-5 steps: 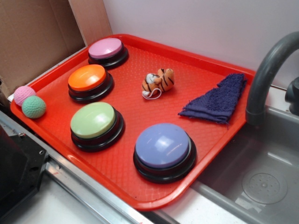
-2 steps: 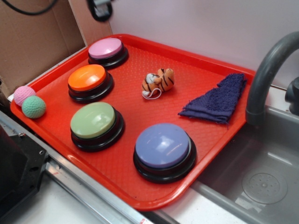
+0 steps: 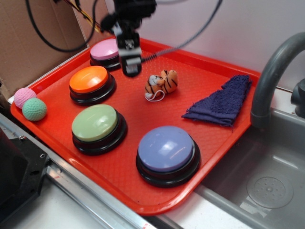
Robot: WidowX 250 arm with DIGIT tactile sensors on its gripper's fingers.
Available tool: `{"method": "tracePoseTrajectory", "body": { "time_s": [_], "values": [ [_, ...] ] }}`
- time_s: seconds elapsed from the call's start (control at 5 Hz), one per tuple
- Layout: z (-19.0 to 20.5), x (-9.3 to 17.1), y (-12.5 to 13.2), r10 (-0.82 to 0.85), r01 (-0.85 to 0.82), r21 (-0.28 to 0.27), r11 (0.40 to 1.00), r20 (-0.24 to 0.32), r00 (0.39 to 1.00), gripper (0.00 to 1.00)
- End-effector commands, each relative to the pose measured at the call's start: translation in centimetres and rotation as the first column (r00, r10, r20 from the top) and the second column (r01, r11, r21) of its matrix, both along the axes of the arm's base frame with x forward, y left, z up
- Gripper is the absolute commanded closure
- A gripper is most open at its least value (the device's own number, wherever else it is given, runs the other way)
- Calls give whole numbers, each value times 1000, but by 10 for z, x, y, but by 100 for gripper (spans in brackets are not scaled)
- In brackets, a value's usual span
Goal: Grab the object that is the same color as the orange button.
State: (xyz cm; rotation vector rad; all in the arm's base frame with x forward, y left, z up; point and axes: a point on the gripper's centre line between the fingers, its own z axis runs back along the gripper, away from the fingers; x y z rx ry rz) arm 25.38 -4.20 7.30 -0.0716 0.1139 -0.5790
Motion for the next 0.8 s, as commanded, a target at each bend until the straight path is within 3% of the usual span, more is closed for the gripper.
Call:
{"method": "tracePoseTrajectory", "body": {
  "time_s": [0.0,0.4,0.6],
  "values": [
    [-27,22,4,15,-16,15,1000,57,998,0],
    [-28,41,27,107,-109,6,994,148,983,0],
    [-30,50,19,57,-57,-5,998,200,978,0]
  ]
}}
